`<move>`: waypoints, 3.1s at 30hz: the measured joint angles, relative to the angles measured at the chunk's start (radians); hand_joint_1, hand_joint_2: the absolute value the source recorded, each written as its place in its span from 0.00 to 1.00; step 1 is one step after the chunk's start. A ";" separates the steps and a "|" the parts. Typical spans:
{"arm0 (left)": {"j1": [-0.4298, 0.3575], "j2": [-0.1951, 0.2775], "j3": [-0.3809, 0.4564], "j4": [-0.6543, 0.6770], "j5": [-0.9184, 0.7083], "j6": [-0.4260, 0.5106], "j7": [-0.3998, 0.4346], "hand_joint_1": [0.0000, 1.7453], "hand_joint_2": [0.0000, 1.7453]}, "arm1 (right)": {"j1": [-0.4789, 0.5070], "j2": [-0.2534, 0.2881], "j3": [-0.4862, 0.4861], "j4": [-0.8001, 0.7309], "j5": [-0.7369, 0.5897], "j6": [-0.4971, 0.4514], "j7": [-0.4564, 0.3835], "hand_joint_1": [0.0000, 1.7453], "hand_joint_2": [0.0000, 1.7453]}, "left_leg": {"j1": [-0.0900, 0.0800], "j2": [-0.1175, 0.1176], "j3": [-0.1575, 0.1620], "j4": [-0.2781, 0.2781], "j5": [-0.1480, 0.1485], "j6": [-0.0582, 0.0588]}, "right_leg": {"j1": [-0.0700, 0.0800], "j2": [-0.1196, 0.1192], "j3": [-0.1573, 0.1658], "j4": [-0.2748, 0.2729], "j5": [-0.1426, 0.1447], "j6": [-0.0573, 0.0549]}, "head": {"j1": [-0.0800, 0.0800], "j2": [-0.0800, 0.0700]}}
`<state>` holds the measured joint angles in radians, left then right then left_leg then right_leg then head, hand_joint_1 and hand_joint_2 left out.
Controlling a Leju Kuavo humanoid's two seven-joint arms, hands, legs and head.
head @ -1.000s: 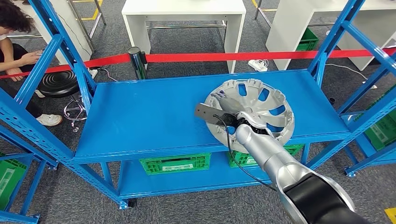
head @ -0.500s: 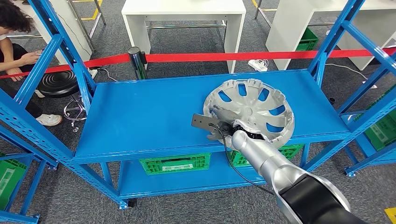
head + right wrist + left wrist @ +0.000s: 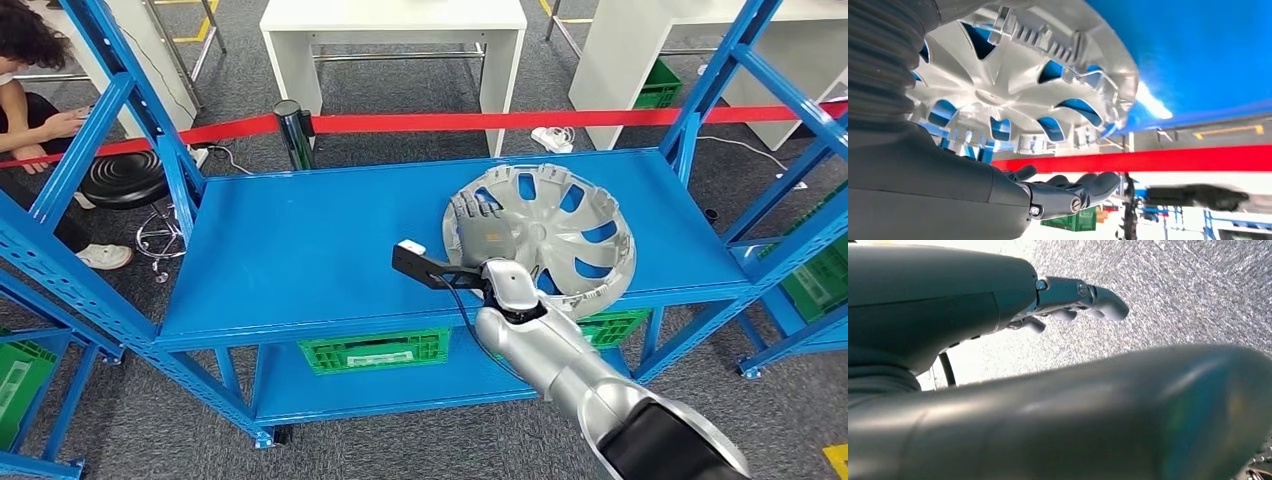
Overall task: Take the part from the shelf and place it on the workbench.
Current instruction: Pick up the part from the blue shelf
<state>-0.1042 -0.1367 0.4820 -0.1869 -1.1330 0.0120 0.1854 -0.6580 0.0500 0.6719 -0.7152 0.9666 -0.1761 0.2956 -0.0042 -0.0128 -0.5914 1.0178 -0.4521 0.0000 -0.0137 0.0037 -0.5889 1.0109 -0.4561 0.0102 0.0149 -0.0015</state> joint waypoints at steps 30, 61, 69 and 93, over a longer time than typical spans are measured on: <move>0.015 -0.019 0.010 0.000 -0.020 0.007 0.011 0.00 0.00 | 0.527 0.017 -0.262 -0.604 0.196 0.204 0.260 0.00 1.00 | 0.000 -0.005 0.002 0.000 -0.005 0.000 | 0.000 -0.004 0.004 0.000 -0.008 0.001 | 0.000 0.000; 0.018 -0.026 0.020 -0.005 -0.023 0.004 -0.010 0.00 0.00 | 0.557 0.017 -0.393 -0.836 0.309 0.211 0.141 0.00 1.00 | 0.000 -0.004 0.003 0.000 -0.006 0.000 | 0.000 -0.003 0.004 0.000 -0.008 0.001 | 0.000 0.000; 0.023 -0.023 0.028 -0.006 -0.020 0.016 -0.012 0.00 0.00 | 0.606 0.012 -0.409 -0.831 0.309 0.230 0.160 0.00 1.00 | 0.000 -0.003 0.003 0.000 -0.006 0.000 | 0.000 -0.003 0.004 0.000 -0.009 0.001 | 0.000 0.000; 0.001 -0.023 0.034 -0.007 -0.055 -0.004 -0.008 0.00 0.00 | 0.345 -0.037 -0.506 -0.489 0.265 0.096 -0.062 0.00 1.00 | 0.000 -0.001 0.004 0.000 -0.005 0.000 | 0.000 -0.001 0.005 0.000 -0.006 0.002 | 0.000 0.000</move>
<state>-0.1031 -0.1597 0.5157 -0.1939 -1.1882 0.0079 0.1778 -0.3130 0.0132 0.1656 -1.2038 1.2321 -0.0796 0.2338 -0.0042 -0.0135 -0.5873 1.0177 -0.4573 0.0003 -0.0137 0.0028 -0.5838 1.0112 -0.4625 0.0121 0.0150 -0.0015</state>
